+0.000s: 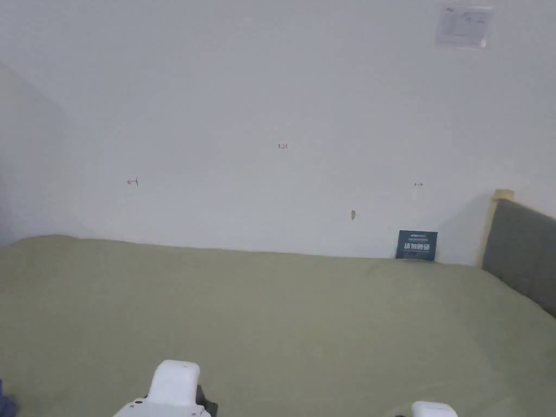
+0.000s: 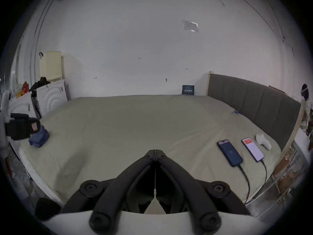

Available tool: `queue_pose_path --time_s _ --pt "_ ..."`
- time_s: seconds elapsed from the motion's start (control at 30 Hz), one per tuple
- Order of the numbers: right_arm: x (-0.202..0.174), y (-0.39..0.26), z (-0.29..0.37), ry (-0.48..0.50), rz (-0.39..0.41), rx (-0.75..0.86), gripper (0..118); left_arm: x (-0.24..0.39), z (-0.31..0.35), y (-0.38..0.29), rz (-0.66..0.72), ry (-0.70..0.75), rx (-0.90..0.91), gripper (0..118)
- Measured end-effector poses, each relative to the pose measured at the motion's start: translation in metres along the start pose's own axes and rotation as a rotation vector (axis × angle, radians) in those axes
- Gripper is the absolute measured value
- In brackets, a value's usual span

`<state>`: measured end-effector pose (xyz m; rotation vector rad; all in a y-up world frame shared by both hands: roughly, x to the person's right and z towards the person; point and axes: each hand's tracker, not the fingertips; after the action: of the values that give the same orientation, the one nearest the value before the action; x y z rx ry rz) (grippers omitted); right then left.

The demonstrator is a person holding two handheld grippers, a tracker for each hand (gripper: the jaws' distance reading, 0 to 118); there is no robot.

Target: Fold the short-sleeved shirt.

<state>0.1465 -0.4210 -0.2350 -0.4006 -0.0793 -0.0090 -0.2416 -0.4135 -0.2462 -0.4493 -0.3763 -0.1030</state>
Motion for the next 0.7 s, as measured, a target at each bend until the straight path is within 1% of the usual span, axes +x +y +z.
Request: queue_pose_path --time_s 0.07,0.13,0.2,0.27,0.3,0.43,0.47,0.5,0.53,0.57,0.6,0.63,0.7 --pt "0.000 0.000 0.000 -0.014 0.019 0.015 0 -0.004 0.004 -0.006 0.034 -0.010 0.000 12" --pt "-0.002 0.003 0.002 -0.042 0.034 0.017 0 -0.006 0.007 -0.009 0.045 -0.004 -0.001 12" --pt "-0.002 0.008 0.006 -0.048 0.050 0.052 0 -0.009 0.011 -0.009 0.047 0.012 0.003 12" --pt "-0.003 0.017 0.012 -0.066 0.060 0.126 0 -0.010 0.016 -0.006 0.050 0.033 0.028 12" --pt "-0.004 0.022 0.014 -0.063 0.063 0.122 0 -0.011 0.020 -0.004 0.058 0.044 0.045 12" --pt "-0.005 0.041 0.021 -0.066 0.078 0.186 0 -0.011 0.030 0.010 0.053 0.082 0.152 13" --pt "-0.005 0.045 0.022 -0.063 0.079 0.203 2 -0.011 0.032 0.013 0.054 0.093 0.179 20" --pt "-0.005 0.047 0.023 -0.064 0.077 0.222 11 -0.013 0.033 0.017 0.054 0.095 0.192 38" --pt "-0.005 0.049 0.023 -0.063 0.070 0.229 36 -0.014 0.033 0.018 0.056 0.080 0.204 68" --pt "-0.005 0.051 0.023 -0.061 0.065 0.231 86 -0.017 0.033 0.019 0.062 0.073 0.210 107" --pt "-0.003 0.052 0.021 -0.049 0.052 0.226 112 -0.018 0.031 0.020 0.068 0.060 0.212 118" --pt "-0.003 0.053 0.019 -0.036 0.036 0.189 112 -0.018 0.030 0.019 0.077 0.052 0.211 118" --pt "-0.002 0.047 0.022 -0.008 0.008 0.200 118 -0.015 0.029 0.012 0.104 0.032 0.253 118"
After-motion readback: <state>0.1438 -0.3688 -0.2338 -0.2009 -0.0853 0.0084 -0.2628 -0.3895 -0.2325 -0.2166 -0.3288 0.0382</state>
